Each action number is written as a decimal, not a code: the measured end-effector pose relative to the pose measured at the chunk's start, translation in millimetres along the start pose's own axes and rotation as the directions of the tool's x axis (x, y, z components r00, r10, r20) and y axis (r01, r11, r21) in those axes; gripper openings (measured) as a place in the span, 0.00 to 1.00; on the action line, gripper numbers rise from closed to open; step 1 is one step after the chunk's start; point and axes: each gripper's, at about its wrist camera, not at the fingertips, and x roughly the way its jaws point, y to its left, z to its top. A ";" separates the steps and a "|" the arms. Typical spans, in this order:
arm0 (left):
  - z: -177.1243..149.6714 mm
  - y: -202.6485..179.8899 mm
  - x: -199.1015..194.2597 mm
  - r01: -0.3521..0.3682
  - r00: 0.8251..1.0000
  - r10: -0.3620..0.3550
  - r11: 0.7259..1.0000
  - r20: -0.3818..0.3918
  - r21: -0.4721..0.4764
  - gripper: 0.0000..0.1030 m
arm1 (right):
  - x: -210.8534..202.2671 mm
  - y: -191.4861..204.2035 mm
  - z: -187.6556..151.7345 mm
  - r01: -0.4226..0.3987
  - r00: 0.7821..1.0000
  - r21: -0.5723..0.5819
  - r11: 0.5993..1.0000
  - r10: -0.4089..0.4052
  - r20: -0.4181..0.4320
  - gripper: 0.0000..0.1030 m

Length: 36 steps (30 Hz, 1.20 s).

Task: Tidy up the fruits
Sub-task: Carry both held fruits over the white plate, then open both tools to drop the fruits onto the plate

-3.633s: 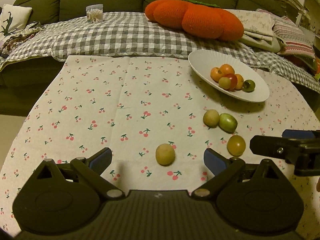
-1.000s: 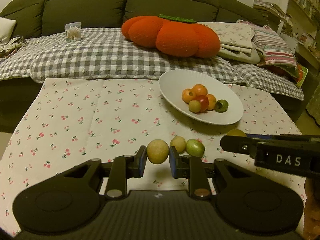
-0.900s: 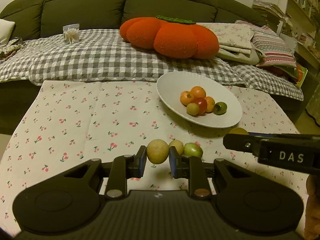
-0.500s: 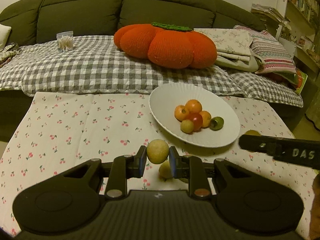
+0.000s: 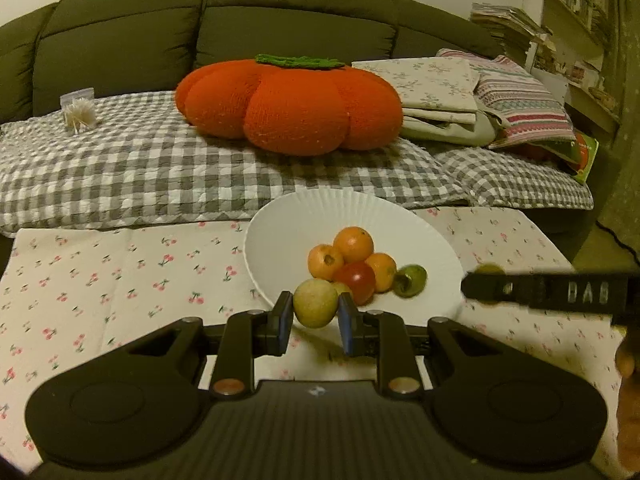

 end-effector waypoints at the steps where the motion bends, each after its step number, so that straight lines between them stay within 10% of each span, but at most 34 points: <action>1: 2.4 1.8 5.5 0.006 1.000 -0.006 1.000 -0.001 -0.003 0.21 | 4.6 -1.8 -0.2 -0.003 1.000 -0.001 1.000 0.003 -0.006 0.24; 26: 10.7 14.6 63.8 0.042 0.999 -0.044 0.997 -0.030 -0.067 0.22 | 72.8 28.4 -17.5 0.039 0.998 -0.254 0.967 -0.052 -0.047 0.26; 36: 16.4 22.0 42.6 0.042 0.999 -0.041 0.994 0.008 -0.102 0.45 | 60.9 25.7 -10.7 0.039 0.999 -0.209 0.977 -0.044 -0.020 0.32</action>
